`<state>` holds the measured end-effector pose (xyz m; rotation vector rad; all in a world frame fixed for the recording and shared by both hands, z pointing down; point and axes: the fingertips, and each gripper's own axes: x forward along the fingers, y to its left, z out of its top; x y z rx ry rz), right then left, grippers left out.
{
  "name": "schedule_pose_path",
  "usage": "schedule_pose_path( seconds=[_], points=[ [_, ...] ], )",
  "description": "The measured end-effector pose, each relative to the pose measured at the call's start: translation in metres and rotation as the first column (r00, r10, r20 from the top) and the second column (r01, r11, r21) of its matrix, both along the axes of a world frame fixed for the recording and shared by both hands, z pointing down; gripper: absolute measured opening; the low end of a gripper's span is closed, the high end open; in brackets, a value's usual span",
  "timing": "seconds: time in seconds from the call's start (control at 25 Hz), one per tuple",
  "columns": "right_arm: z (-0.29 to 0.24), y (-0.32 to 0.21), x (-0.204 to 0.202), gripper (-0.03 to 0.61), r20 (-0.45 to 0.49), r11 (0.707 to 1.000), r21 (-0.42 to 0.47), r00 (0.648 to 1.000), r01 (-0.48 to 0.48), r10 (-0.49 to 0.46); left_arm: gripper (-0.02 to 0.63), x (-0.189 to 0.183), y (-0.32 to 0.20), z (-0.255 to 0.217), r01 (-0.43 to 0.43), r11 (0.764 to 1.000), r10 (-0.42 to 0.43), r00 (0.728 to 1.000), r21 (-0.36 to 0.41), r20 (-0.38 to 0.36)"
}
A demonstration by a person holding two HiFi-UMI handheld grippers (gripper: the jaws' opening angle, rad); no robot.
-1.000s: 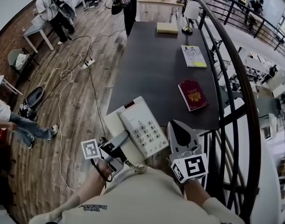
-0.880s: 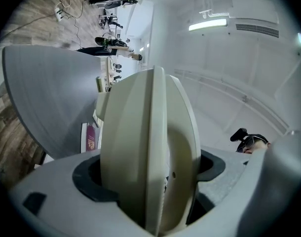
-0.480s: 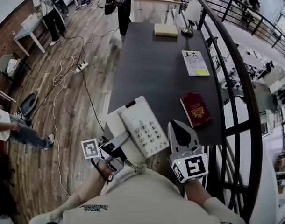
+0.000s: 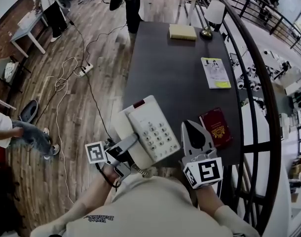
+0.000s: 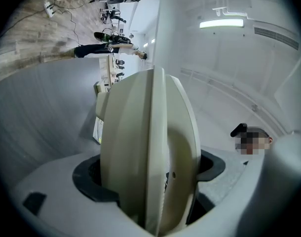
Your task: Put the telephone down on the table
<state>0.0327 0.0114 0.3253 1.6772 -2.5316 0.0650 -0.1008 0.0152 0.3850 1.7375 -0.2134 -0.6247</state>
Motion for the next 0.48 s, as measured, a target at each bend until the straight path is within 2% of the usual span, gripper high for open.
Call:
schedule_pose_path(
  seconds=[0.28,0.48],
  points=[
    [-0.023,-0.070,-0.005,0.002,-0.010,1.000,-0.015,1.000,-0.010,0.010,0.443,-0.008,-0.068,-0.020,0.005,1.000,-0.005,1.000,-0.012,0.008],
    [-0.014,-0.075,-0.011,0.002,-0.013,1.000,-0.007,1.000,-0.008,0.008,0.443,-0.015,-0.071,-0.009,0.019,1.000,-0.019,1.000,-0.009,0.007]
  ],
)
